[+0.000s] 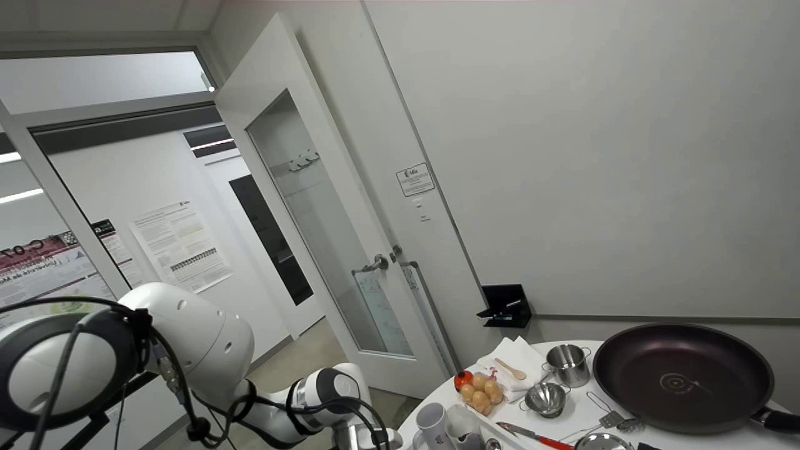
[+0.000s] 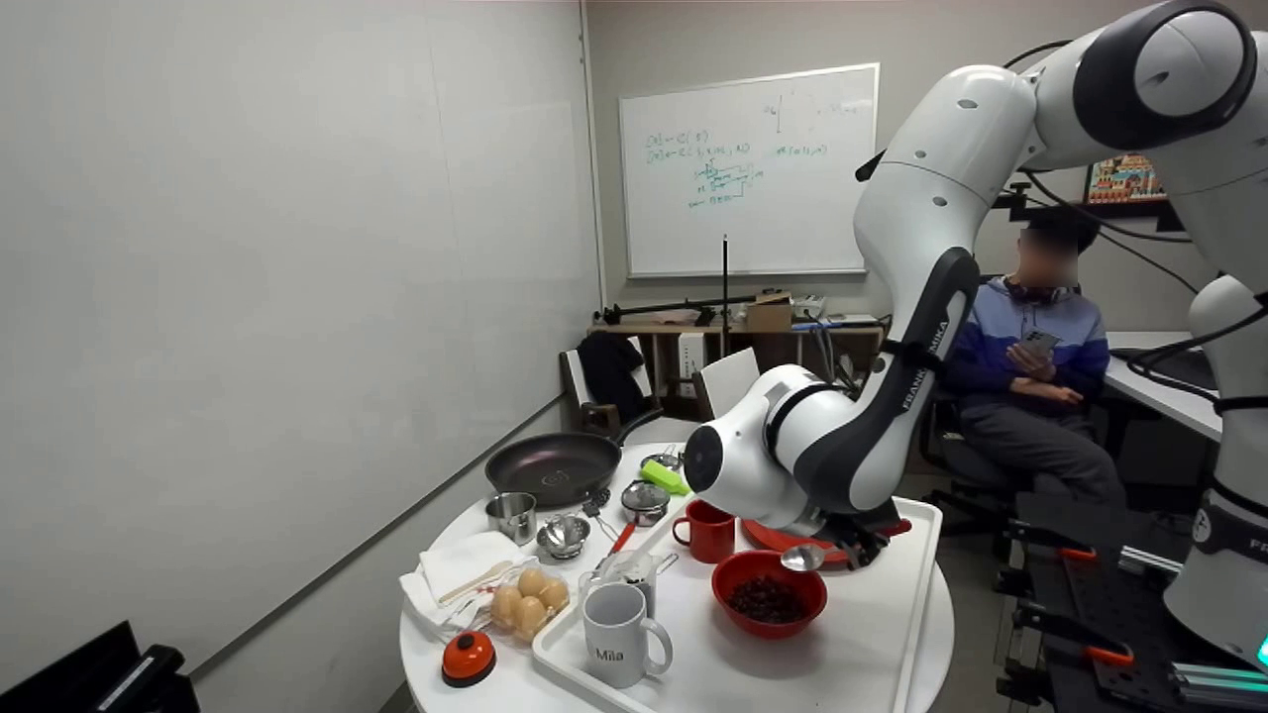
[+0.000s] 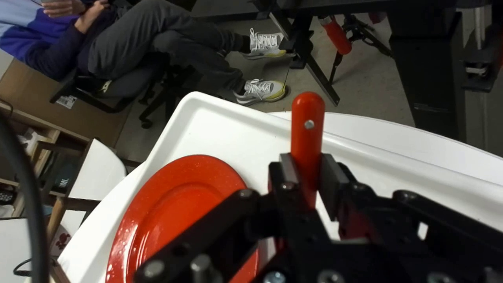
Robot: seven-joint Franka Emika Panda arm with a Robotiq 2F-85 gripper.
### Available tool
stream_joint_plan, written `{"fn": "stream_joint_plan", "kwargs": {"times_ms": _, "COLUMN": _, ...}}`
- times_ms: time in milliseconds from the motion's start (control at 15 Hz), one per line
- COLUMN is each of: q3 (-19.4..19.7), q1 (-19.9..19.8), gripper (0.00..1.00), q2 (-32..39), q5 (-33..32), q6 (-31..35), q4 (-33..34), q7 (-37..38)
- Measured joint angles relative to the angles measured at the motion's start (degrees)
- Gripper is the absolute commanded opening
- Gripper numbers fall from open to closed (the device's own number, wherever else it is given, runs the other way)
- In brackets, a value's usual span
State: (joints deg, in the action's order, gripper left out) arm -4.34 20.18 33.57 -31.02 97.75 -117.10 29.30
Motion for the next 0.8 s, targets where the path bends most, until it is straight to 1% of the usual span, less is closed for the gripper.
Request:
{"fn": "stream_joint_plan", "kwargs": {"times_ms": 333, "q3": 0.4, "q1": -0.4, "gripper": 0.05, "q2": 1.0, "q5": -0.1, "q6": -0.7, "q4": 0.6, "q7": -0.1}}
{"fn": "stream_joint_plan", "kwargs": {"times_ms": 800, "q3": 0.9, "q1": 1.1, "gripper": 0.05, "q2": 2.8, "q5": -0.8, "q6": -5.8, "q4": 4.2, "q7": 0.9}}
